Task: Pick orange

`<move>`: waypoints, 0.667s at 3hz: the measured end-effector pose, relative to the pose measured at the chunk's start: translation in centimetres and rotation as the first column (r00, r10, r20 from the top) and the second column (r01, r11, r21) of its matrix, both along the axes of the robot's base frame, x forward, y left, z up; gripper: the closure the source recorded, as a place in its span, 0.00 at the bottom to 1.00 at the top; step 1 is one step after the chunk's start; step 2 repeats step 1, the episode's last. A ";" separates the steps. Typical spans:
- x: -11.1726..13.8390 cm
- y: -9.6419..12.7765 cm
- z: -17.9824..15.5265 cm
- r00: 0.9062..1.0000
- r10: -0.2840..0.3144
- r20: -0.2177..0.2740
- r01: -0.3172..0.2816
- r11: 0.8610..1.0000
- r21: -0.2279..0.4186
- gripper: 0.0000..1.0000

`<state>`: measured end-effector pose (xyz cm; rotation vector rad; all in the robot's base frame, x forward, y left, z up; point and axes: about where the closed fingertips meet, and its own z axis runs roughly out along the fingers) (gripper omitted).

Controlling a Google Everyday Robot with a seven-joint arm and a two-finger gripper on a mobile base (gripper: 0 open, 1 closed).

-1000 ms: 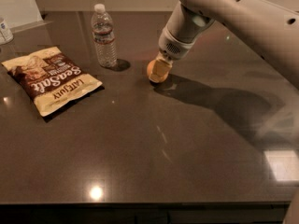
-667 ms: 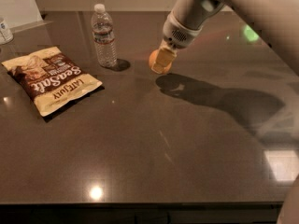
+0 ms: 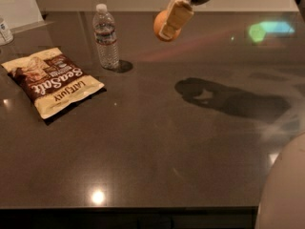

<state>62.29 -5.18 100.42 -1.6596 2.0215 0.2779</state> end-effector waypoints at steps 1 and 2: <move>0.1 0.1 -0.1 1.000 0.000 0.001 0.000 1.000 0.001 1.00; 0.1 0.1 -0.1 1.000 0.000 0.001 0.000 1.000 0.001 1.00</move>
Offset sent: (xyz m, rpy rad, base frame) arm 0.0000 0.0000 0.0000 0.0000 0.0000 0.0000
